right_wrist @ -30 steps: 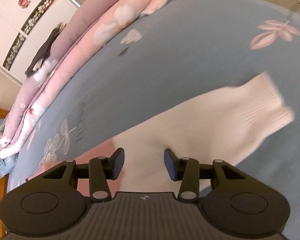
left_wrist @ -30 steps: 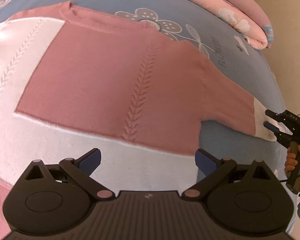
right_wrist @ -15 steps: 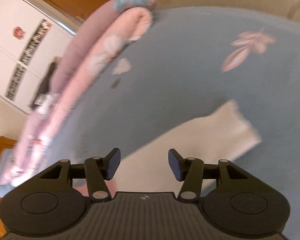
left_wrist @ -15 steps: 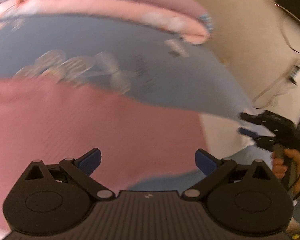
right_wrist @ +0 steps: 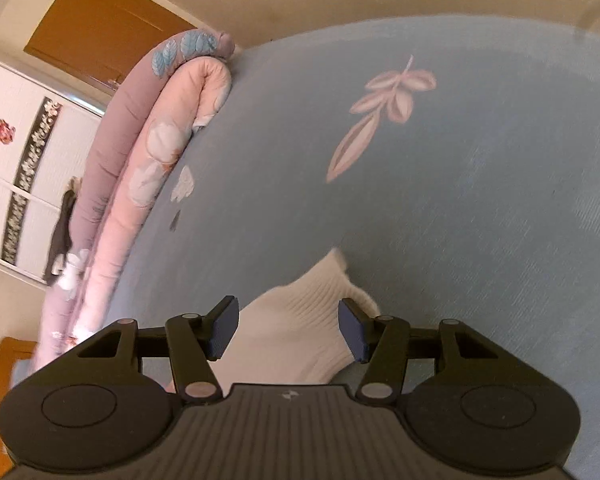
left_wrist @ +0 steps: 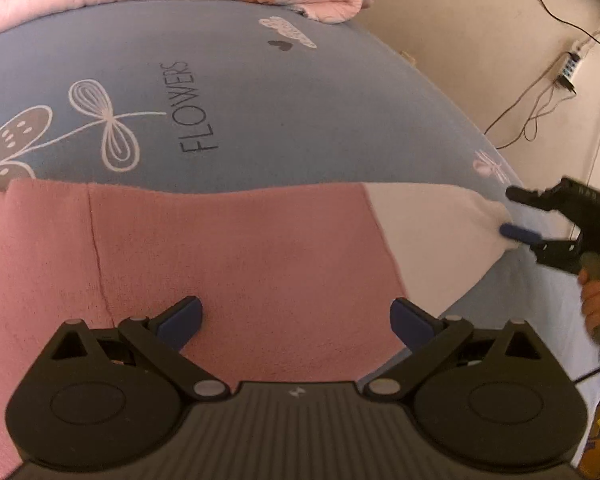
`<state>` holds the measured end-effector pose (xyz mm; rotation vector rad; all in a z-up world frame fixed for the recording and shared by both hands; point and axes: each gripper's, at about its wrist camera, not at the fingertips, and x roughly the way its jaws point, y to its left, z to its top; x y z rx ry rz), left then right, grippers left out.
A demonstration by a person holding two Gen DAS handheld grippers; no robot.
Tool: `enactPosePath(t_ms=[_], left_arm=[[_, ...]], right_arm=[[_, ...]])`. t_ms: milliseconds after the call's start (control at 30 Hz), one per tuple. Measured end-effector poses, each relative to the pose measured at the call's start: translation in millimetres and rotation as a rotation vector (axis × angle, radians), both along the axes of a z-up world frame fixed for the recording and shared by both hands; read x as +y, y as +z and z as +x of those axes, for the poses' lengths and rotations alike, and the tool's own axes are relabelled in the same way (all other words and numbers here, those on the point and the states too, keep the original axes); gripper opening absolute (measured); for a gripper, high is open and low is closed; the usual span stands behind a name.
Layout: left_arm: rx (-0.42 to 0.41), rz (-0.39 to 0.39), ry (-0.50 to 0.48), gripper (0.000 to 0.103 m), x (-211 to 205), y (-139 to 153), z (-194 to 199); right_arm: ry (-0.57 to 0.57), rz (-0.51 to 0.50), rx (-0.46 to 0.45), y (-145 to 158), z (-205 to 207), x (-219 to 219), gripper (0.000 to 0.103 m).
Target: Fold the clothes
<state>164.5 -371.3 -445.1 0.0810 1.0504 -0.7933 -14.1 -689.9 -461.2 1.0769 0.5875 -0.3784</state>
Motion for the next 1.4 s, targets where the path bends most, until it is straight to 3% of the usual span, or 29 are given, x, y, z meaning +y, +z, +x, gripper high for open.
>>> enactPosePath(t_ms=[133, 333, 500, 567, 667, 867, 1100, 1233, 1333, 1400], left_arm=[[-0.009, 0.014, -0.022, 0.1, 0.8, 9.4, -6.1], [-0.033, -0.093, -0.026, 0.1, 33.5, 45.2, -1.8], [-0.057, -0.111, 0.001, 0.1, 80.7, 54.4, 42.2], [-0.041, -0.131, 0.017, 0.1, 101.0, 51.4, 62.9], [0.052, -0.19, 0.02, 0.1, 115.9, 35.3, 89.4], [0.105, -0.196, 0.003, 0.101, 98.5, -11.4, 123.2], [0.065, -0.191, -0.001, 0.102, 95.1, 1.3, 120.1], [0.06, -0.231, 0.005, 0.102, 116.7, 25.2, 114.9], [0.106, -0.254, 0.002, 0.102, 128.2, 35.7, 118.4], [0.184, -0.309, -0.021, 0.102, 129.5, 38.1, 123.9]], right_arm=[[0.023, -0.036, -0.005, 15.9, 11.2, 17.7, 0.065], [0.148, 0.035, -0.09, 30.4, 30.4, 65.0, 0.069], [0.299, 0.097, -0.097, 25.9, 59.9, 110.0, 0.069], [0.347, 0.125, -0.09, 22.2, 71.3, 126.7, 0.069], [0.397, 0.125, -0.082, 21.8, 80.5, 145.7, 0.069], [0.392, 0.122, -0.056, 22.5, 77.0, 156.1, 0.069], [0.387, 0.132, -0.057, 23.9, 70.9, 162.2, 0.069], [0.485, 0.101, -0.088, 30.2, 85.4, 186.5, 0.069], [0.621, 0.025, -0.091, 33.4, 104.3, 219.8, 0.069], [0.739, -0.046, -0.106, 36.1, 116.4, 249.8, 0.066]])
